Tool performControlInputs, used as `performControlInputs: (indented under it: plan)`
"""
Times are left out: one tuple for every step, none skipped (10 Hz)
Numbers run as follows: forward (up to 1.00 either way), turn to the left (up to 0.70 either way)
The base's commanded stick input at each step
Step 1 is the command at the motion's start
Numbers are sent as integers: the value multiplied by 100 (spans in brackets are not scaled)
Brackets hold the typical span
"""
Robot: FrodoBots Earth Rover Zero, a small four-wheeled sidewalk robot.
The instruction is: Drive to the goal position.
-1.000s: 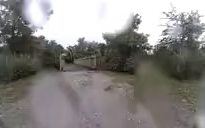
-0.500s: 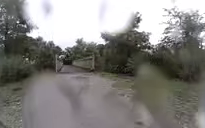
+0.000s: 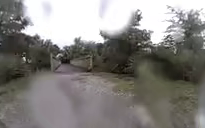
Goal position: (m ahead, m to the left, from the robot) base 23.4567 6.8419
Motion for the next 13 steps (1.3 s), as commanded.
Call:
performControlInputs:
  plan:
    - [85,5]
    - [85,1]
    - [85,0]
    - [85,0]
    - [85,0]
    - [85,0]
    - [85,0]
    - [85,0]
    - [85,0]
    - [85,30]
    - [85,34]
    - [85,27]
    - [85,0]
